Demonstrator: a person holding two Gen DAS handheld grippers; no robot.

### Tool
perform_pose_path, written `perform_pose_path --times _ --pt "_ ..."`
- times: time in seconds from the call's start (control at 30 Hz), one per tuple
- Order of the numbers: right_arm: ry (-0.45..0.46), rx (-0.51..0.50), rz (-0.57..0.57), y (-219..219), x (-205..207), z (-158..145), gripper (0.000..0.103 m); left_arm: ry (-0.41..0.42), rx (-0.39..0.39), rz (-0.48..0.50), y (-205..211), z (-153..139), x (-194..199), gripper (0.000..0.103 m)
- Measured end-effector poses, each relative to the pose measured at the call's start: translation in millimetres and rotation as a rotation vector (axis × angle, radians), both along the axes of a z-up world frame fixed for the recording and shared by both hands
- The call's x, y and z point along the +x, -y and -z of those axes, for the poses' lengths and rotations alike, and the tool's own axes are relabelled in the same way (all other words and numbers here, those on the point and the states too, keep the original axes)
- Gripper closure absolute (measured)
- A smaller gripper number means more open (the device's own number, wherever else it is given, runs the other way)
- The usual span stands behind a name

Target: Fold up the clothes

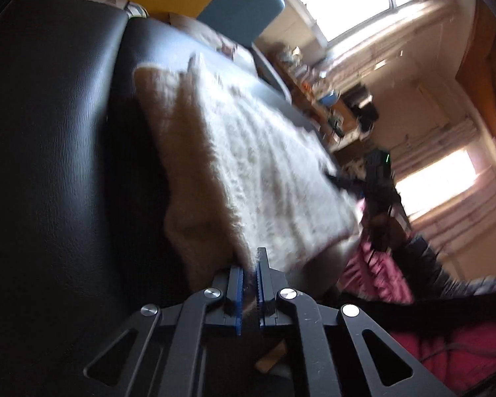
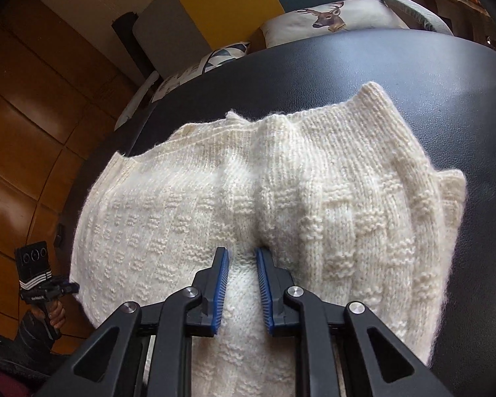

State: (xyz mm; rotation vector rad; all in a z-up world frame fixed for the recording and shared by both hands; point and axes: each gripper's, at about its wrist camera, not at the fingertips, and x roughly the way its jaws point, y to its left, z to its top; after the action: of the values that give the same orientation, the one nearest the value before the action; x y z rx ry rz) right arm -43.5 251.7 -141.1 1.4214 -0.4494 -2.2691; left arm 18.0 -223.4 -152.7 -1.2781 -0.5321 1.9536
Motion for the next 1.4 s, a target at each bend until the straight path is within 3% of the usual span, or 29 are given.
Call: perform_pose_path --times 0.07,0.27,0.43,0.57,0.83,0.93,1.0,1.07,1.13,1.2,1.3,1.4 --pt "-0.003 0.004 -0.004 0.9 0.7 -0.4 0.088 0.022 0.009 0.023 1.4 9.4 12.4 0.097" --pt "-0.017 -0.032 0.009 -0.7 4.3 3.5 0.088 0.055 0.044 -0.035 11.6 4.4 19.7 0.095" --pt "-0.029 -0.055 0.028 -1.9 3.7 7.3 0.088 0.017 0.072 -0.140 28.6 -13.1 6.5 0.070" --pt "-0.028 -0.072 0.035 -7.9 4.2 7.1 0.087 -0.049 0.050 -0.230 33.4 -29.8 -24.8 0.063" --pt "-0.028 -0.088 0.026 -7.5 2.6 9.3 0.087 -0.083 -0.091 -0.209 6.0 -35.9 -104.2 0.063" --pt "-0.040 -0.030 -0.003 -1.1 3.4 5.7 0.087 -0.114 -0.229 -0.208 -16.1 -43.0 -115.5 0.098" --pt "-0.059 0.010 -0.017 4.3 5.1 4.8 0.087 -0.164 -0.262 -0.253 -15.8 -49.6 -104.1 0.098" --pt "-0.060 -0.004 -0.011 2.9 4.7 6.6 0.087 -0.120 -0.340 -0.281 -7.5 -35.4 -108.1 0.098" --pt "-0.058 -0.021 -0.006 0.5 3.9 8.3 0.087 -0.080 -0.334 -0.290 -0.3 -19.0 -110.6 0.098" --pt "-0.057 -0.039 0.000 -2.3 3.8 9.4 0.087 -0.086 -0.313 -0.312 1.1 -23.6 -108.2 0.097" --pt "-0.054 -0.061 0.009 -6.3 2.7 10.7 0.087 -0.146 -0.304 -0.329 -5.7 -48.5 -105.1 0.097" --pt "-0.049 -0.074 0.014 -9.1 1.2 11.9 0.086 -0.214 -0.273 -0.235 -30.5 -79.9 -105.5 0.089"
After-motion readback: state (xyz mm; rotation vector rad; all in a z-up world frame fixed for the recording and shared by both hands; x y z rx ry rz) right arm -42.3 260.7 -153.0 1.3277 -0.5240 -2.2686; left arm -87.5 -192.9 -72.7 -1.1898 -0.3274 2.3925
